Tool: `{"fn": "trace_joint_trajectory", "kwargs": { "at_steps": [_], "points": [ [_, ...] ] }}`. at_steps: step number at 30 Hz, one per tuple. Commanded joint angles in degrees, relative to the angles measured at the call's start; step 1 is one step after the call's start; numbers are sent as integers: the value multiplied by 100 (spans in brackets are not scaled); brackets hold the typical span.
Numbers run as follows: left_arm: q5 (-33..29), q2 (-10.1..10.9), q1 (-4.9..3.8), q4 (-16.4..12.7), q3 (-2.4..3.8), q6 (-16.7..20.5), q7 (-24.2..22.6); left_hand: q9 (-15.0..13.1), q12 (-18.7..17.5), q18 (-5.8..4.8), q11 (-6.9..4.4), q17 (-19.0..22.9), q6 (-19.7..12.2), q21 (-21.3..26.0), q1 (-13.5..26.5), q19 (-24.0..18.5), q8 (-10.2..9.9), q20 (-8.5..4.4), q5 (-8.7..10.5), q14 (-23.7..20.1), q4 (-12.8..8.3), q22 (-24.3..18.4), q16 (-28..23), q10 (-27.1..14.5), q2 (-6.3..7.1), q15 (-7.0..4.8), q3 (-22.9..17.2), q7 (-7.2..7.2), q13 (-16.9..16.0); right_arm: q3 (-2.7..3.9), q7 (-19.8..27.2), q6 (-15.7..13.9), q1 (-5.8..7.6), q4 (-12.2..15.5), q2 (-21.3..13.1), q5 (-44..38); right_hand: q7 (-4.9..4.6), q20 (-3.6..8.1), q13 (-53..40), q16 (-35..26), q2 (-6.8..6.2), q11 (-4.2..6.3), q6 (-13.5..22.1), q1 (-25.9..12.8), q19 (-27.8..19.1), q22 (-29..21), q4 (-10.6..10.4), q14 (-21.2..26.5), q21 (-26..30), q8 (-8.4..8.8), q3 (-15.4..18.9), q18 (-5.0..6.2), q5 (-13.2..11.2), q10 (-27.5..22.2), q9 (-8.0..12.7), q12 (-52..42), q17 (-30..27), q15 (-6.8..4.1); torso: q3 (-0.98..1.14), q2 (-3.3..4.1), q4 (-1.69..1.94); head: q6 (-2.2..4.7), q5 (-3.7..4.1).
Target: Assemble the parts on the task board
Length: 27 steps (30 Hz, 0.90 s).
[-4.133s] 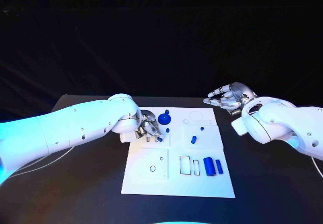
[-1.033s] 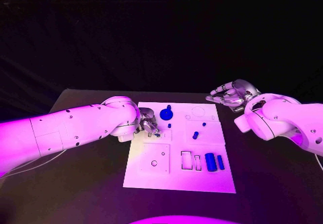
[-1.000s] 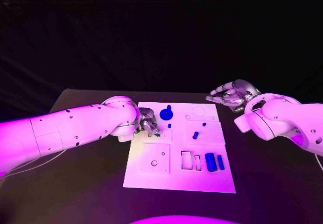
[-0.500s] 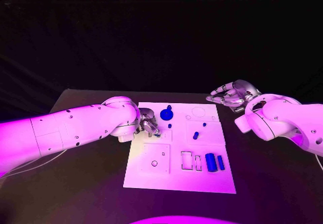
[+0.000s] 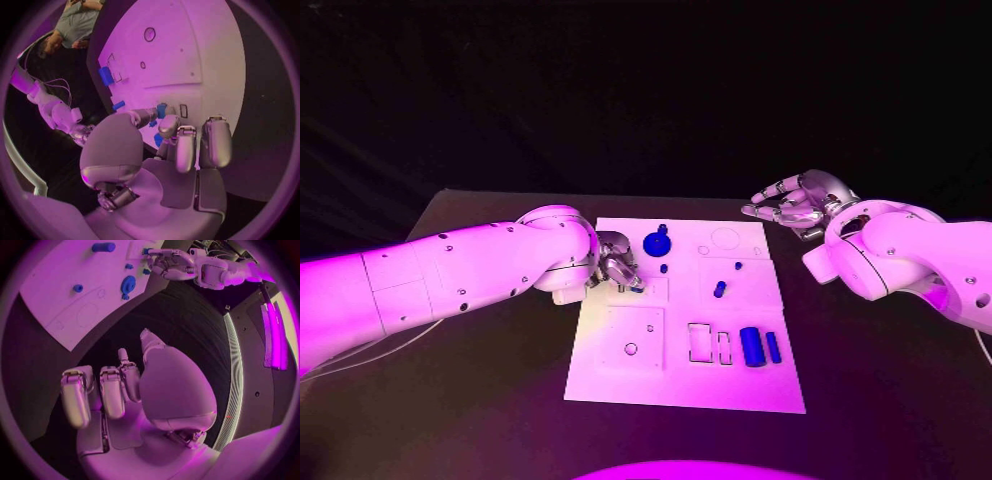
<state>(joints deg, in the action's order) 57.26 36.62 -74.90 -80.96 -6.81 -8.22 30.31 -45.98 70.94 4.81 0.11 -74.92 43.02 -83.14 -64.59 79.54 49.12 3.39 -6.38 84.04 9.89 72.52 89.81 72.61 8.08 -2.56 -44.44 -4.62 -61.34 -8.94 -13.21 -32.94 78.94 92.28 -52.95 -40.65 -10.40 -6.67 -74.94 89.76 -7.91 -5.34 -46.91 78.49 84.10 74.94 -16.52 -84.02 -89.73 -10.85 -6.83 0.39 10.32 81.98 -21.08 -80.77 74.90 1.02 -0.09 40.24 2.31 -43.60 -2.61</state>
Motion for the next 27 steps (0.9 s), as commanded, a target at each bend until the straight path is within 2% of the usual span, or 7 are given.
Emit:
{"fn": "trace_joint_trajectory", "kwargs": {
  "at_steps": [1,15,27],
  "points": [
    [-85,-2,4,1,3,-141,12,-29,6,-116,7,-1508,72,-36,21,20,11,-3,-25,596,-984,4,19,32,-49,-47,-1023,17,4,0,37,67,-5,-2,6,-27,13,-24,-619,14,-5,-3,18,-41,565,1470,10,-591,18,-20,-14,-25,-24,10,9,-20,1480,3,0,-2,1,-4,2],
    [-94,-48,0,101,0,-203,23,-39,13,-120,3,-1508,90,-43,37,31,9,-5,-33,596,-1008,21,19,51,-42,-51,-1062,20,-9,0,37,66,-8,-3,9,-55,13,-24,-619,14,-5,-3,18,-41,565,1470,10,-591,18,-20,-14,-25,-24,10,9,-20,1480,3,7,-4,0,-5,-5],
    [-80,-143,-6,220,-10,-409,42,-48,18,-119,1,-1508,106,-41,63,29,7,-7,-45,596,-1023,16,19,67,-28,-54,-1085,23,-17,0,37,58,-8,7,4,-68,15,-23,-616,13,-9,-1,21,-43,564,1469,17,-590,20,-34,-18,-25,-22,9,13,-19,1479,1,12,1,-5,-19,-5]
  ]
}}
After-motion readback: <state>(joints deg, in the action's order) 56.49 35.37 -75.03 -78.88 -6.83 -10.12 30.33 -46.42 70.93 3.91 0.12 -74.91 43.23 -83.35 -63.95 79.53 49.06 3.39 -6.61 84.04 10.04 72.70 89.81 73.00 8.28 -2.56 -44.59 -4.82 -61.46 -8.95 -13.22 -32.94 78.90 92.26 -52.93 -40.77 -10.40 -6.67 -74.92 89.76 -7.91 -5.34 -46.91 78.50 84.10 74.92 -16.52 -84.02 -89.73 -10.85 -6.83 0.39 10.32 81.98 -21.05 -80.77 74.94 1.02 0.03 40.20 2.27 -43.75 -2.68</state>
